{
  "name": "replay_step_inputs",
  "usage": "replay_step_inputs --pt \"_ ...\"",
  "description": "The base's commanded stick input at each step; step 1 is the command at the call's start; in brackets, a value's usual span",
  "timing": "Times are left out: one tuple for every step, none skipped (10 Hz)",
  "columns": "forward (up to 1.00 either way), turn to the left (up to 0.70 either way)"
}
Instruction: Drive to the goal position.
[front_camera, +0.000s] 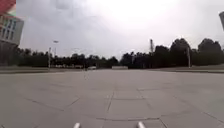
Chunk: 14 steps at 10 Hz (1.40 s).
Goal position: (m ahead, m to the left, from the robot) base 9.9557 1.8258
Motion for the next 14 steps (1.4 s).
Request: replay_step_inputs --pt "0.50 0.00" --pt "0.50 0.00" --pt "0.50 0.00" --pt "0.50 0.00" --pt "0.50 0.00" --pt "0.50 0.00" --pt "0.50 0.00" --pt "0.50 0.00" --pt "0.50 0.00" --pt "0.50 0.00" --pt "0.50 0.00" --pt "0.50 0.00" --pt "0.50 0.00" --pt "0.50 0.00"
